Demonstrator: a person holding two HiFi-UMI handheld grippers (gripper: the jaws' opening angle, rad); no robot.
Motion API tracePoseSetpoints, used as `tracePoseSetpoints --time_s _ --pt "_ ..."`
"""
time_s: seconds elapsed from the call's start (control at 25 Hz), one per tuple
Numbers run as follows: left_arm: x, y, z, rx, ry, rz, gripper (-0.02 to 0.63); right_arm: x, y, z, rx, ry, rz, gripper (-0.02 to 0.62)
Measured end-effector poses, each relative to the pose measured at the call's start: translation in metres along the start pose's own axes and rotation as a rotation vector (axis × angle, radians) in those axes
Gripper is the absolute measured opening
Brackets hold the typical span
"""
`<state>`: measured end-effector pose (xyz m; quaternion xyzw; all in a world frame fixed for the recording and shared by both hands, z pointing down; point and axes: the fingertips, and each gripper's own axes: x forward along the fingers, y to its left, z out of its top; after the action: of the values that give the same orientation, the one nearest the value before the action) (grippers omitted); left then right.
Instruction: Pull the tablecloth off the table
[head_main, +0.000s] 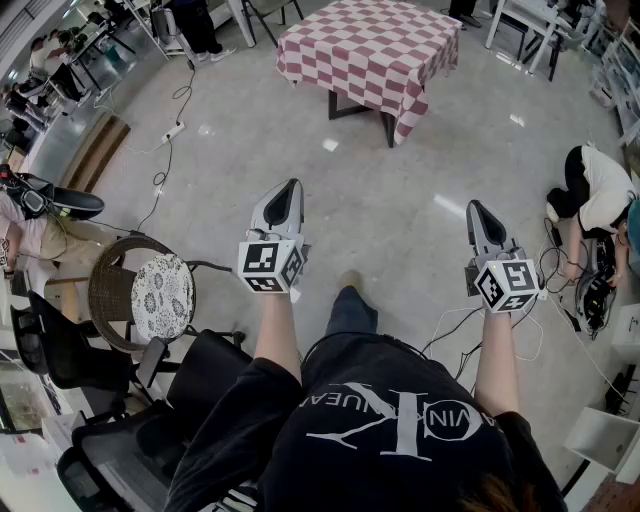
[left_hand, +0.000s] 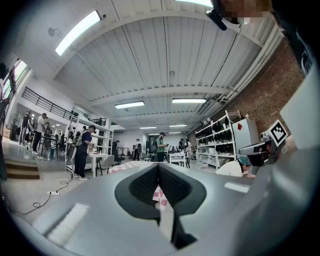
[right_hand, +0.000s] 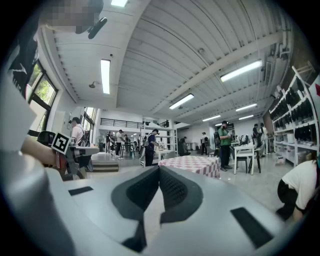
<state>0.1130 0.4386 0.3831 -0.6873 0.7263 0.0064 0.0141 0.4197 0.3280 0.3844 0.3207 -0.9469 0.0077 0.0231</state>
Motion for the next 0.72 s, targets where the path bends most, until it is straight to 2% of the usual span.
tracePoseSetpoints --time_s 0.2,0.4,0.72 --pt "0.032 0.03 -0.004 -0.009 0.005 0.032 0.011 0.044 -0.009 -0.009 -0.012 0.035 0.012 0.012" --pt "0.069 0.063 -0.012 -0.028 0.031 0.059 0.011 0.089 -0.028 -0.018 0.024 0.062 -0.019 0.012" --pt "0.129 0.115 -0.023 -0.036 0.062 0.045 0.011 0.162 -0.042 -0.026 0.039 0.095 -0.046 0.012"
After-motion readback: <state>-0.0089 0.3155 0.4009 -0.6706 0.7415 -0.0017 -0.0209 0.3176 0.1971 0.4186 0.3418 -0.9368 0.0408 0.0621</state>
